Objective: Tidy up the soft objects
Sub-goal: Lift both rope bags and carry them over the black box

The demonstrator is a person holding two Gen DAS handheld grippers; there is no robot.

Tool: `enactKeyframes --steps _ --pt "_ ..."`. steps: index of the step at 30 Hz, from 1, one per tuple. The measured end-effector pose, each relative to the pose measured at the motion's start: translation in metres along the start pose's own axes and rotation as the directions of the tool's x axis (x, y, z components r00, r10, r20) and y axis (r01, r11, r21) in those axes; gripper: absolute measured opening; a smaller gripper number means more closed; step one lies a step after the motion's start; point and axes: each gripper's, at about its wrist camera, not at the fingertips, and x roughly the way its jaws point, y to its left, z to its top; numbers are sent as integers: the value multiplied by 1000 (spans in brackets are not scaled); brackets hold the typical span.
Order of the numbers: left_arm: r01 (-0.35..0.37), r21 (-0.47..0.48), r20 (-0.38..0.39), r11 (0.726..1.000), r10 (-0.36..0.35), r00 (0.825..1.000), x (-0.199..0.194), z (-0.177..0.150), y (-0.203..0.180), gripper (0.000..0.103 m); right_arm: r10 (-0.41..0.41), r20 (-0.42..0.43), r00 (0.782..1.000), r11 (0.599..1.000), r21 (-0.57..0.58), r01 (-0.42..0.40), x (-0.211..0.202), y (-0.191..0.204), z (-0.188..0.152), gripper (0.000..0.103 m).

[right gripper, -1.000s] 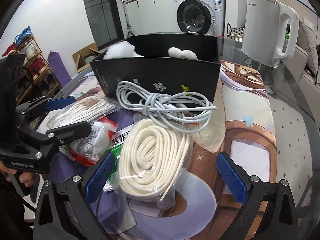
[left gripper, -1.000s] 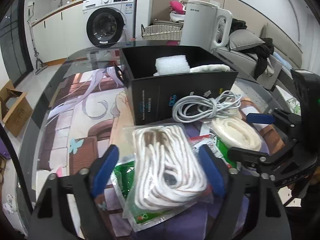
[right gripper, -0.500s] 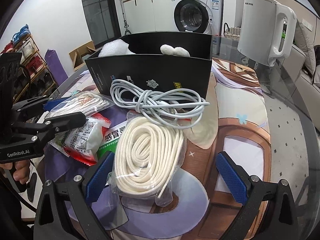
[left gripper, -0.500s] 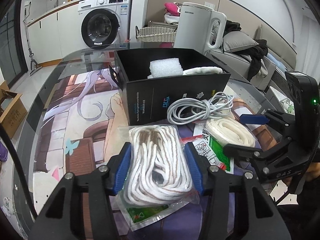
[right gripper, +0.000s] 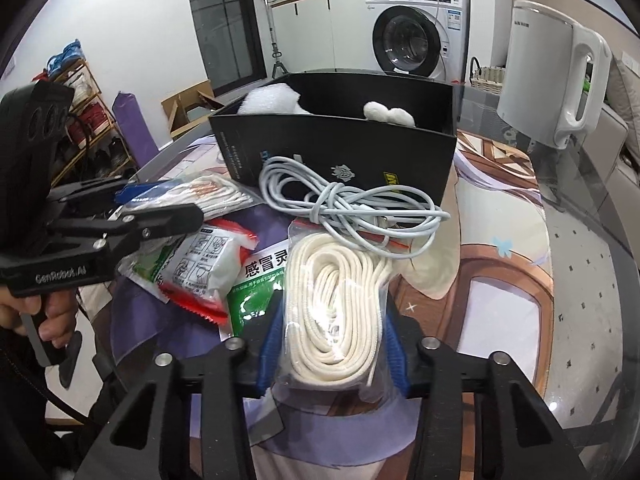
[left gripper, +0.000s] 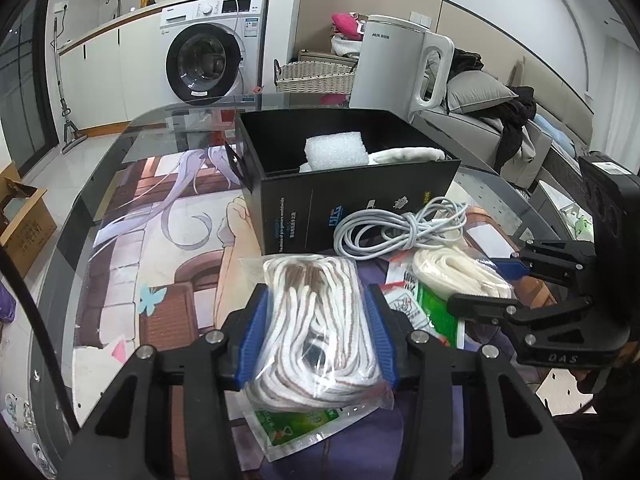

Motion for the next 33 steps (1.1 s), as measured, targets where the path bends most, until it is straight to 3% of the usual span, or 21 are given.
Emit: enactKeyframes --steps 10,33 --pt "4 3 27 1000 -4 1000 -9 4 1 44 36 26 999 996 -80 -34 -17 19 2 39" --pt "23 -10 150 1000 -21 988 -47 18 -5 43 49 173 984 997 -66 -38 -63 11 16 39"
